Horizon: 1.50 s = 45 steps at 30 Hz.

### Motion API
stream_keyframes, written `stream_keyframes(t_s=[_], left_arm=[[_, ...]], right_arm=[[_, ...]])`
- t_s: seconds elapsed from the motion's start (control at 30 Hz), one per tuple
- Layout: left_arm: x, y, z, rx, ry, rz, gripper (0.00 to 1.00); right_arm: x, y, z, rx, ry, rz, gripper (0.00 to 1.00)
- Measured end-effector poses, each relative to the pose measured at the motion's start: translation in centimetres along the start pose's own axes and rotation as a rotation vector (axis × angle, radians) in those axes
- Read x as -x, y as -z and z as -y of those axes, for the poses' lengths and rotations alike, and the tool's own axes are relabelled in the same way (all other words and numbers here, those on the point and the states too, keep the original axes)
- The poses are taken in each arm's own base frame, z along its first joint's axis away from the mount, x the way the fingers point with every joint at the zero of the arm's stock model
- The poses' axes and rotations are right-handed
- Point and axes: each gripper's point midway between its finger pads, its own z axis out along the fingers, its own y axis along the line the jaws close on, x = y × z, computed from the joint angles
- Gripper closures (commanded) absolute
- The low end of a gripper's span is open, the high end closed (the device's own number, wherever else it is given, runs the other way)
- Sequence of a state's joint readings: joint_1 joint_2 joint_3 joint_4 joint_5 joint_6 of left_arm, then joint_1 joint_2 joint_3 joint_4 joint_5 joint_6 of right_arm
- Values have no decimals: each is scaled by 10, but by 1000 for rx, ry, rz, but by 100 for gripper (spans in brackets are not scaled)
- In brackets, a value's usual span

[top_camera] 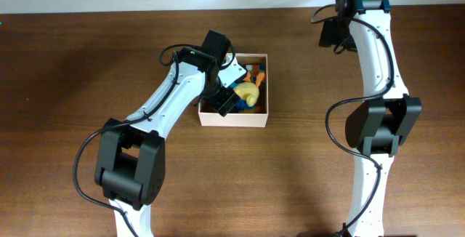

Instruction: Pack container

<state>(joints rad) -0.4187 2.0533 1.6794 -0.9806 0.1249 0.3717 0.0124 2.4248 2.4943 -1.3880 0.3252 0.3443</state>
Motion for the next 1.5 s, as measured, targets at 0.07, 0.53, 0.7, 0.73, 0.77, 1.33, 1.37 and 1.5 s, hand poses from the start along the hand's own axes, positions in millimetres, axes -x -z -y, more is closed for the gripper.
stream_keyframes(t_s=[0.07, 0.53, 0.7, 0.73, 0.77, 1.33, 1.37, 1.5], left_arm=[[0, 0, 0, 0, 0, 0, 17], [20, 16, -6, 23, -8, 58, 18], [38, 32, -11, 45, -16, 116, 18], [40, 34, -11, 48, -17, 123, 18], [44, 37, -12, 52, -18, 132, 18], [44, 129, -97, 318, 182, 188, 1], [36, 130, -105, 336, 210, 168, 1], [0, 137, -142, 409, 338, 98, 1]], right_arm=[[0, 0, 0, 0, -1, 0, 1], [0, 0, 0, 0, 0, 0, 1], [0, 0, 0, 0, 0, 0, 1], [0, 0, 0, 0, 0, 0, 1], [0, 0, 0, 0, -1, 0, 1], [0, 0, 0, 0, 0, 0, 1], [0, 0, 0, 0, 0, 0, 1], [0, 0, 0, 0, 0, 0, 1]])
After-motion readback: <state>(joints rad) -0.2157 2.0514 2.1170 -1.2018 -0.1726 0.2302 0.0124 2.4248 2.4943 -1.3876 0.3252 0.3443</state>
